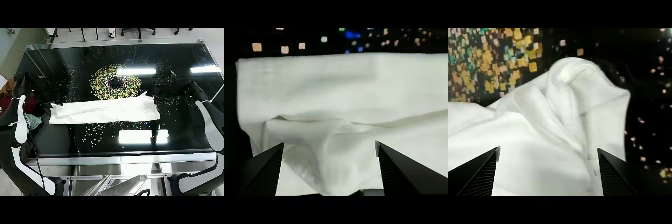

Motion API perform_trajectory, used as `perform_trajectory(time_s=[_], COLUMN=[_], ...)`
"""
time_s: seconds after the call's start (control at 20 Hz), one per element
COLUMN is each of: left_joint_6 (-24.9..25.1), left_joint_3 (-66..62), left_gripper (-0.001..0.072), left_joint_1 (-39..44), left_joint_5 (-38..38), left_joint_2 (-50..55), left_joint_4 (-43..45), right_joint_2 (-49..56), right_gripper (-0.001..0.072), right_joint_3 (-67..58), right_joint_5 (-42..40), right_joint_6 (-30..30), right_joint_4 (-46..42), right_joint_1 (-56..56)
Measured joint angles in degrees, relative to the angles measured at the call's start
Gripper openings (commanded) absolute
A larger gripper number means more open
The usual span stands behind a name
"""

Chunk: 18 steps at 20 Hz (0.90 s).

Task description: Fold the shirts.

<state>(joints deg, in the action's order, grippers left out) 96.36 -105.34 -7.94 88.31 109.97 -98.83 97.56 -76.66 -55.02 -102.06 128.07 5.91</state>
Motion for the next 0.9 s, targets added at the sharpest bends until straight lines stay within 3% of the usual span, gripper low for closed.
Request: perform_trajectory(time_s=[0.2, 0.4, 0.45, 0.55, 0.6, 0.65, 0.7, 0.9], left_joint_6=[-0.7, -1.4, -1.4, -1.3, -0.8, -0.3, 0.3, 2.8], left_joint_3=[-5.7, -3.5, -1.8, 2.4, 4.9, 7.4, 10.2, 21.2], left_gripper=[0.0638, 0.0637, 0.0637, 0.0634, 0.0446, 0.0163, 0.0014, 0.0013], left_joint_1=[-1.2, -3.7, -4.4, -5.6, -6.0, -6.1, -6.0, -1.6], left_joint_5=[5.9, 7.1, 6.6, 5.0, 4.0, 2.7, 1.1, -8.0], left_joint_2=[-0.7, -6.5, -8.5, -12.9, -15.2, -17.4, -19.8, -27.6], left_joint_4=[-1.7, -6.8, -8.3, -11.5, -13.4, -15.4, -17.3, -21.0], right_joint_2=[1.6, 5.4, 6.3, 8.0, 8.8, 9.4, 9.9, 10.1], right_gripper=[0.0705, 0.0703, 0.0666, 0.0323, 0.0174, 0.0017, 0.0020, 0.0019], right_joint_3=[-1.0, -1.3, -1.4, -1.5, -1.4, -1.4, -1.4, -1.7], right_joint_5=[-5.6, -10.4, -11.3, -12.2, -12.7, -12.8, -12.7, -11.0], right_joint_6=[-0.5, -2.8, -3.4, -4.5, -5.0, -5.6, -5.7, -6.5], right_joint_4=[-1.4, 1.0, 2.0, 3.1, 3.6, 3.6, 3.9, 4.1], right_joint_1=[3.5, 4.5, 4.6, 4.0, 3.6, 3.0, 2.6, 1.5])
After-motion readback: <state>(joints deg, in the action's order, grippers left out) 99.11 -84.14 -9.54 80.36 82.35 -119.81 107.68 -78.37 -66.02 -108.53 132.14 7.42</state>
